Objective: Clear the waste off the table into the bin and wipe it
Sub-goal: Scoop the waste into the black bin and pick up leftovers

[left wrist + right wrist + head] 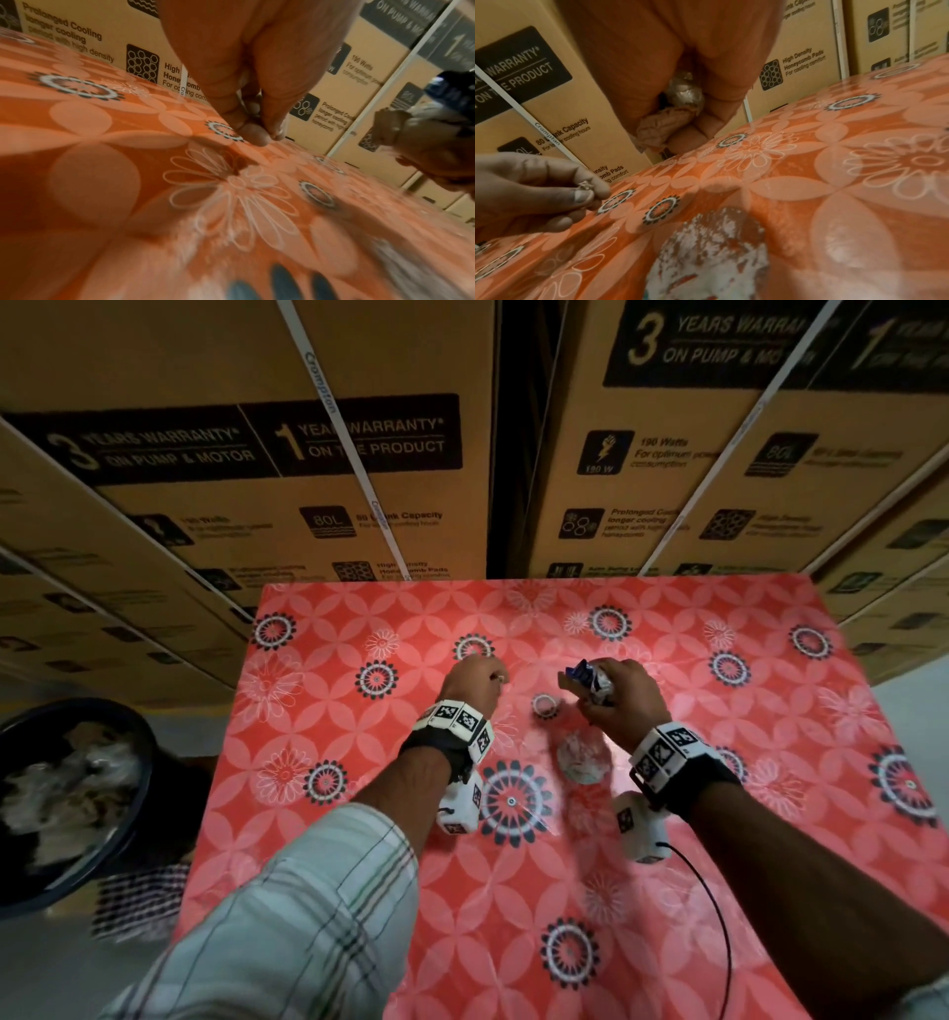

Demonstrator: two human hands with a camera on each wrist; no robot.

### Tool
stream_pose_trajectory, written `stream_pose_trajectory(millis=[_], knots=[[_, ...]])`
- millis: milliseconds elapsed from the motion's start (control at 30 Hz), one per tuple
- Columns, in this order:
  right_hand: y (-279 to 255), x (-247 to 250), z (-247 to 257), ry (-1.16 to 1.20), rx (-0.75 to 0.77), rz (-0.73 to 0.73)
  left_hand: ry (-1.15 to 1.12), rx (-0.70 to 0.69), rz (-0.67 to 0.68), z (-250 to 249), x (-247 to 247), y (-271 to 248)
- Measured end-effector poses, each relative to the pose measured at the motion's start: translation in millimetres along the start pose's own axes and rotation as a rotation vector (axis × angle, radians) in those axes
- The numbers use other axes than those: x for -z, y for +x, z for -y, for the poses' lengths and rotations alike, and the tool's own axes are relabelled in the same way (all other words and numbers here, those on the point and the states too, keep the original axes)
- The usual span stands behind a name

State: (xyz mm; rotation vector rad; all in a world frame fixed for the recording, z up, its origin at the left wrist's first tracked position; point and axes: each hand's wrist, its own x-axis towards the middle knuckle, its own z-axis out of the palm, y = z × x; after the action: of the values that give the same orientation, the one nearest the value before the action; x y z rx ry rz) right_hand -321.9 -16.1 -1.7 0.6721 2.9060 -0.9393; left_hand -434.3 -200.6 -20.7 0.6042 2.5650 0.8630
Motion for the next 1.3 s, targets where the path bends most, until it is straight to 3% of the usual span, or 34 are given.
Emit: stream_pose_trajectory(millis=[333,600,933,1100,1300], knots=[[-50.6,31.4,-30.3,0.048,0.045,-0.104,-0.111,0.162,-0.205,-10.2,0.1,-89.9],[-103.5,36.9,-10.8,0.02,0.21,0.02,-0.116,0.18,-0.203,-20.4,6.8,-172.1],[-143.7,-1.4,114.3,-0.014,0.548,0.145,-0.011,0.143,-0.363,-20.0,59.6,-227.4],[-151.5,-44.2,191.1,-0.017,0.667,0.165,0.089,0.202,-0.441,35.8,103.2,-254.4],[-152.8,-128.1,292.9,0.003,0.754,0.217,0.036,0.348,-0.563,142.7,177.1,-291.6]])
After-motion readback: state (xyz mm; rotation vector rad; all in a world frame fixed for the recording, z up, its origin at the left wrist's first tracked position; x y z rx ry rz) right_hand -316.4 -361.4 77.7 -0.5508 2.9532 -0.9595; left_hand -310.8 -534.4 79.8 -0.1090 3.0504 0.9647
